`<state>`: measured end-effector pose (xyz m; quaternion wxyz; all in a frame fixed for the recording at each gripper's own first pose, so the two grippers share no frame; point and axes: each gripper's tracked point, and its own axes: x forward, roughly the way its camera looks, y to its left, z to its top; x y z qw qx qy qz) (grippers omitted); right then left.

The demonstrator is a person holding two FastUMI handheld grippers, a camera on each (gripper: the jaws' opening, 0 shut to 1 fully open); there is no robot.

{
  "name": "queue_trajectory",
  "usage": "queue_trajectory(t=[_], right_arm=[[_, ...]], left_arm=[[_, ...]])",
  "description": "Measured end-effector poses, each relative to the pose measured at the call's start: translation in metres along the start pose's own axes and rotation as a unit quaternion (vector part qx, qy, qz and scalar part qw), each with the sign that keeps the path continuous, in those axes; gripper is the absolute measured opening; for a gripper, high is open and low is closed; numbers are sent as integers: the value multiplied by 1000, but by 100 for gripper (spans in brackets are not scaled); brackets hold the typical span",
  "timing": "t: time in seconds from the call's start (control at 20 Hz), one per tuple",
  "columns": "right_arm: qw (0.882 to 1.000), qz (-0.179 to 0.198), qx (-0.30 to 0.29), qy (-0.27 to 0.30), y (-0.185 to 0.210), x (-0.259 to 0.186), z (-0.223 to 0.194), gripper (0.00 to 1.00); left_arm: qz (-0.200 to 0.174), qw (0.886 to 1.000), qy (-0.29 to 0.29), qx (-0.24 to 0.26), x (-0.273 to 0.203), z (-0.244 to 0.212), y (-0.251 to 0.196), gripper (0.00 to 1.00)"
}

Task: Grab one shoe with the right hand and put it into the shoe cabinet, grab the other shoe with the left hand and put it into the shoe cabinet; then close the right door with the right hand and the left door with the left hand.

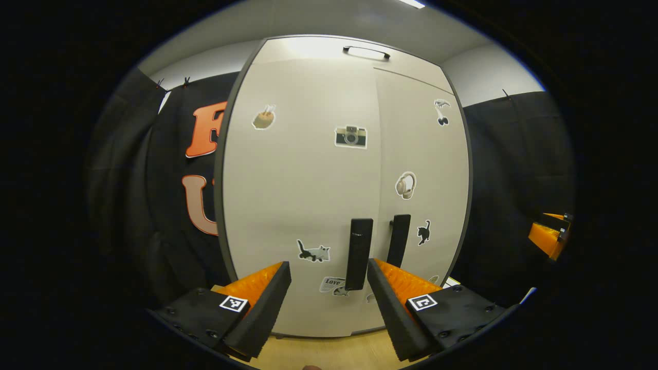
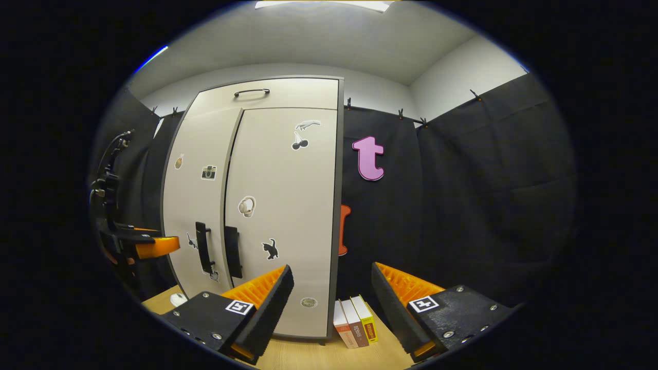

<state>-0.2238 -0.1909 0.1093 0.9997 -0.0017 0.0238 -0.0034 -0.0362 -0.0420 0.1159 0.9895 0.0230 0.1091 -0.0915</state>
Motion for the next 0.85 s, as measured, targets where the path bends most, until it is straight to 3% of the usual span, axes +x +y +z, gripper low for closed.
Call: queue_trajectory(t=[0.45, 0.85], right_arm=[[999, 44, 5, -29, 34, -8, 37, 94], [998, 50, 4, -24, 66, -20, 35, 94]], left_arm=[[125, 990, -64, 18, -121, 53, 112, 97], [137, 988, -70, -3, -149, 45, 149, 97]])
